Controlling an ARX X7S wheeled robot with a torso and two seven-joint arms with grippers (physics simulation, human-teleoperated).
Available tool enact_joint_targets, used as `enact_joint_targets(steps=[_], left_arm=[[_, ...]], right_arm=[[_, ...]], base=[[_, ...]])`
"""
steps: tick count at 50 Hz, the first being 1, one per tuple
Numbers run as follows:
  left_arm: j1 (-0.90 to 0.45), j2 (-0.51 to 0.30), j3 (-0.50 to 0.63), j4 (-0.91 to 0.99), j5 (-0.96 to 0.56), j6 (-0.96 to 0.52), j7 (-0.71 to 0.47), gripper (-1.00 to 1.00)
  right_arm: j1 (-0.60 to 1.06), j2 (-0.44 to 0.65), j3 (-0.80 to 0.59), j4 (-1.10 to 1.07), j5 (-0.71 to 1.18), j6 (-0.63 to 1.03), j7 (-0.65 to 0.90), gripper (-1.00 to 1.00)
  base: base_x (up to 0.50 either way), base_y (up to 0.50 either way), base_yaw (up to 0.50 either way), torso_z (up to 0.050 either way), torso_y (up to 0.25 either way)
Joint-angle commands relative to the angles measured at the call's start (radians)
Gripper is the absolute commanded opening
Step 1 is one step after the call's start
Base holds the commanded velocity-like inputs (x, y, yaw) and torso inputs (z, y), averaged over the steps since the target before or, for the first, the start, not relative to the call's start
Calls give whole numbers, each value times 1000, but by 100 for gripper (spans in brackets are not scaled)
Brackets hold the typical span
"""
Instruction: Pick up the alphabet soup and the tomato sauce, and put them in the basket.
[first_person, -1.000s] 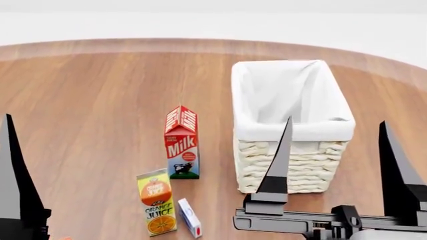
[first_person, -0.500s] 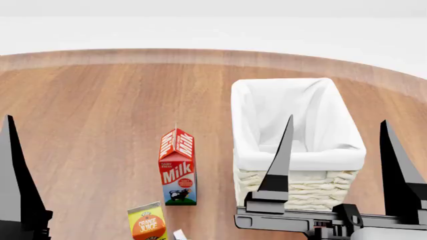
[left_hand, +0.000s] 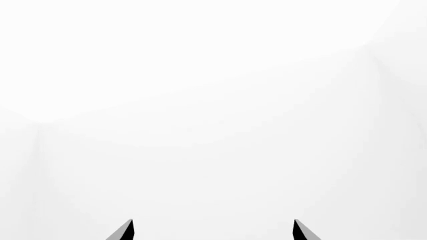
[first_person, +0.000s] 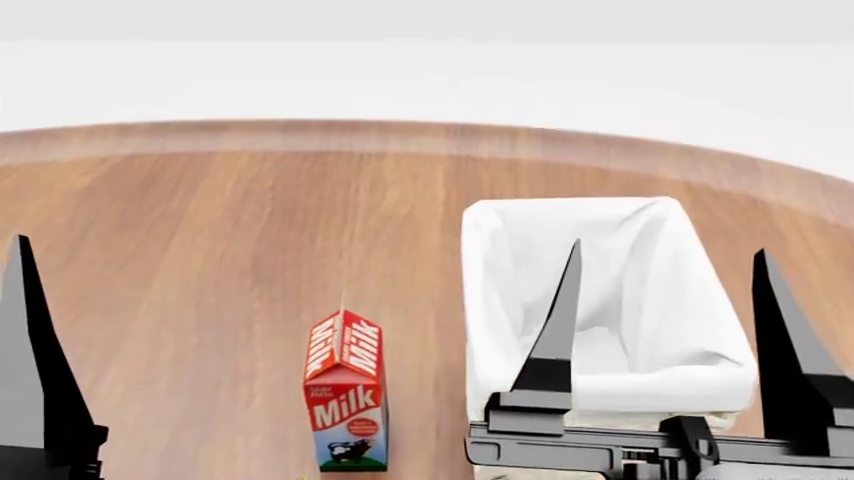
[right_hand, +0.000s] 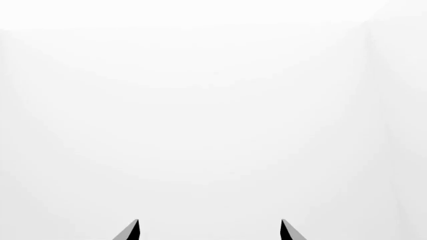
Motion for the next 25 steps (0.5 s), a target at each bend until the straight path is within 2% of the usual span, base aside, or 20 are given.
enact_joint_targets(steps=[1, 6, 8, 17, 19, 25], left_arm=[[0, -4, 5, -2, -1, 2, -4, 100], [3, -5, 4, -3, -2, 6, -7, 100], [3, -6, 8, -6, 1, 8, -8, 100], [4, -9, 7, -3, -2, 6, -12, 100], [4, -9, 8, -3, -1, 6, -13, 100], [5, -11, 10, -5, -4, 7, -14, 100]], right_arm=[[21, 7, 0, -17, 16, 34, 13, 100], [-20, 3, -13, 22, -13, -44, 0, 100], [16, 10, -2, -12, 16, 23, 14, 100], [-4, 11, -16, 6, -2, -10, 13, 100], [19, 17, -14, -15, 10, 38, 24, 100], [23, 22, -19, -15, 6, 52, 29, 100]], base=[[238, 0, 0, 0, 0], [241, 0, 0, 0, 0], [238, 0, 0, 0, 0], [237, 0, 0, 0, 1], [225, 1, 0, 0, 0], [29, 0, 0, 0, 0]])
